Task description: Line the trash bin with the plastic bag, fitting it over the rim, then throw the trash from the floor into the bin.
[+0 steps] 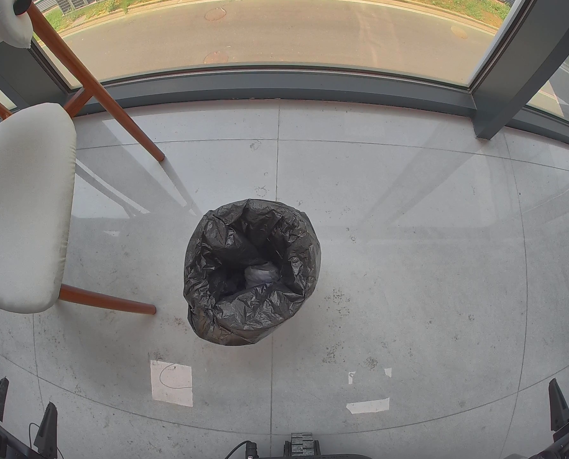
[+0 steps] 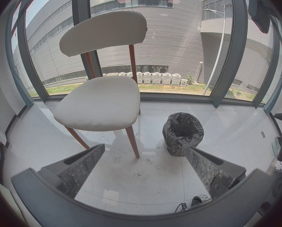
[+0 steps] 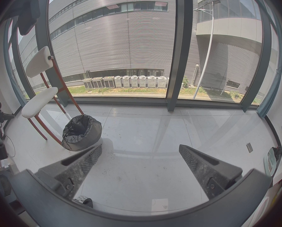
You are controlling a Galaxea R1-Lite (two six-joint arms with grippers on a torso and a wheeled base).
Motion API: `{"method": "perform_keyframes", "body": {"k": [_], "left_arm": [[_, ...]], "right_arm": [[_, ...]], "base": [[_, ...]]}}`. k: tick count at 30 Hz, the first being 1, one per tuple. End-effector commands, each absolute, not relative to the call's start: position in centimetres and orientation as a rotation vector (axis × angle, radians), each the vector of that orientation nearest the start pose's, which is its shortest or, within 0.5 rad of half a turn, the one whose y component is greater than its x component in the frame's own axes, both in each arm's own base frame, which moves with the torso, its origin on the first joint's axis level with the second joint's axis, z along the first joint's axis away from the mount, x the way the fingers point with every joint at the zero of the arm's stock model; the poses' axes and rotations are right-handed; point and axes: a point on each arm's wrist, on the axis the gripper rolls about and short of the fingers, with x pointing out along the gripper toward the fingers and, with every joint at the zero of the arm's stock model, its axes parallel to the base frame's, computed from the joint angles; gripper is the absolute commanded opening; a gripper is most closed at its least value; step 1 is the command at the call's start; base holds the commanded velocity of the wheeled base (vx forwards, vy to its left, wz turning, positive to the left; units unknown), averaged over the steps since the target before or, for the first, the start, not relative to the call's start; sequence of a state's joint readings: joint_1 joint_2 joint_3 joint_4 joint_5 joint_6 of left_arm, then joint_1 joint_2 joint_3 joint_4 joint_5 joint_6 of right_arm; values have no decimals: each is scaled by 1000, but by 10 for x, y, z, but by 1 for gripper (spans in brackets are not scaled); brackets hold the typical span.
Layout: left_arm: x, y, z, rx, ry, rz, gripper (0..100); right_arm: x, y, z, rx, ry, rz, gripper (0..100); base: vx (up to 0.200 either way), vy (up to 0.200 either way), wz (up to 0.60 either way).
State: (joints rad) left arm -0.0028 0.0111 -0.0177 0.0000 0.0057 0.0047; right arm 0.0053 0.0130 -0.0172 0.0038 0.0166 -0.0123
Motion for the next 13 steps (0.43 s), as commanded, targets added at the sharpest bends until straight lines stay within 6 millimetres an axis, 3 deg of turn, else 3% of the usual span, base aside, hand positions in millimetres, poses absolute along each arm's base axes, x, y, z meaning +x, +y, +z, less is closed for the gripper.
{"method": "perform_keyframes", "body": {"k": [1,13], "left_arm": [[-22,-1,76,43,20,-50,100],[-22,-1,75,81,14,-71,100]], "right_arm": [[-22,0,75,-15,15,17,100],[-22,0,75,-17,14,20,100]], "base": [[0,0,0],[0,0,0]]}}
